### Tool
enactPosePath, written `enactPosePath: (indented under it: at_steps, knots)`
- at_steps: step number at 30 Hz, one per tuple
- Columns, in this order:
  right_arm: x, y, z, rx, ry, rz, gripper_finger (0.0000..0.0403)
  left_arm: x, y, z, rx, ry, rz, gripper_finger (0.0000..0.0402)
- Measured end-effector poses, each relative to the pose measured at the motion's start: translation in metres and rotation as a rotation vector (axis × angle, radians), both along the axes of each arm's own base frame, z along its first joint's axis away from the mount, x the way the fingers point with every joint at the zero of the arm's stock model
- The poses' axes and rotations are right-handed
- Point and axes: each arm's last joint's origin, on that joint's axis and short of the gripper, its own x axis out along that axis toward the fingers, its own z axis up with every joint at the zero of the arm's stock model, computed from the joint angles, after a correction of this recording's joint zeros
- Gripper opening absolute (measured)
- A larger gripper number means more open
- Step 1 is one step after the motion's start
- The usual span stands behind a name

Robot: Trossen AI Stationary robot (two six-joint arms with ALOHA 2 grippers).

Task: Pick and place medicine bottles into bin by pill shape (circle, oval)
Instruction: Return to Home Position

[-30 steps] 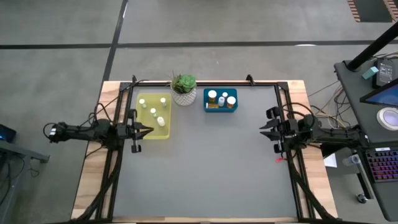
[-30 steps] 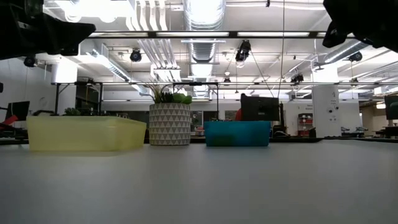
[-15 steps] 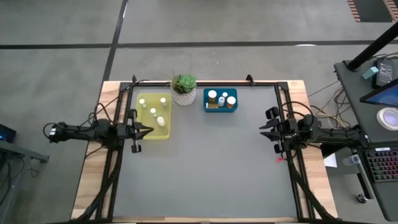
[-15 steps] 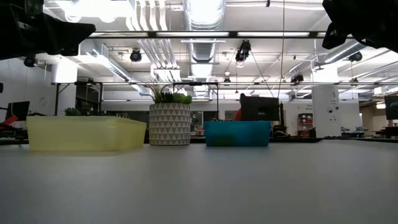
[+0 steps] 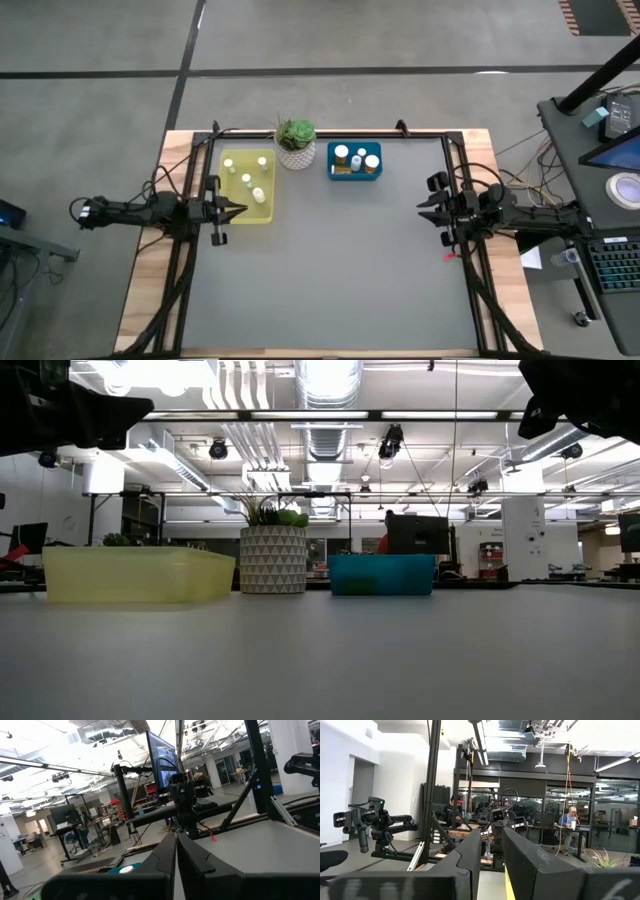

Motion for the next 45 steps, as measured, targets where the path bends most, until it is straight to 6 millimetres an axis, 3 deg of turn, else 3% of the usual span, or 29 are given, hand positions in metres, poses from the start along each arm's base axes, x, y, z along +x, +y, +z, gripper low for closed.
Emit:
enactPosePath:
  at_steps: [45]
  knots:
    - [0.0000,0.0000,-0.0002,0.000,0.001,0.000,0.0069,0.0000,0.0000,-0.0001,0.000,0.001,0.000,0.0000]
